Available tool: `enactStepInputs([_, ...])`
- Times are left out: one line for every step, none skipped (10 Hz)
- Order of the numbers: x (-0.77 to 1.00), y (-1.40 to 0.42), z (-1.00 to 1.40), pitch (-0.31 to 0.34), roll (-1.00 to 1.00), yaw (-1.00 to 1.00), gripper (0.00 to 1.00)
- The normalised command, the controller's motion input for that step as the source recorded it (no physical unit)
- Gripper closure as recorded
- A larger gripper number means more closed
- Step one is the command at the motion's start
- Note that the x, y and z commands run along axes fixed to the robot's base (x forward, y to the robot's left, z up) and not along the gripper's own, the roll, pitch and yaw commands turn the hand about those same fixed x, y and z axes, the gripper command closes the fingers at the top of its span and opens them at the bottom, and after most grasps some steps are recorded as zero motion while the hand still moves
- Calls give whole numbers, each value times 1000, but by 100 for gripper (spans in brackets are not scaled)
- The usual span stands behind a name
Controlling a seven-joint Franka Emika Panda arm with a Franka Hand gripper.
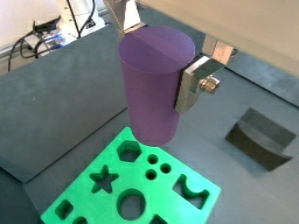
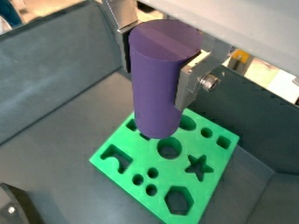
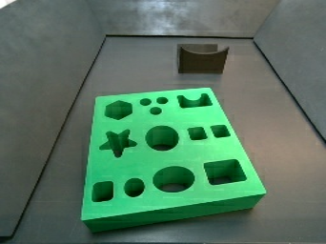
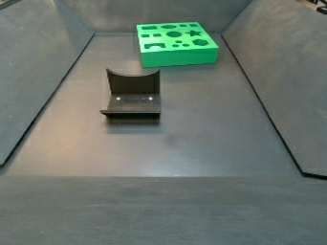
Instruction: Insert the round object.
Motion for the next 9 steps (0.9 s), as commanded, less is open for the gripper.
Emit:
enactStepInputs([0,-363,-1000,1,130,0,100])
enactStepInputs([0,-414,-1000,3,139,0,100])
enactStepInputs([0,-377,-994,0,163,0,100])
enactStepInputs([71,-351,-1000,0,157,0,100])
enactStepInputs([140,-189,-1000,0,129,0,100])
enactStepInputs([154,-151,-1000,0,151,0,100])
enactStepInputs([177,-74,-1000,0,111,0,100])
enactStepInputs([157,-11,-1000,0,27,0,100])
enactStepInputs([114,-3,-1000,0,0,0,100])
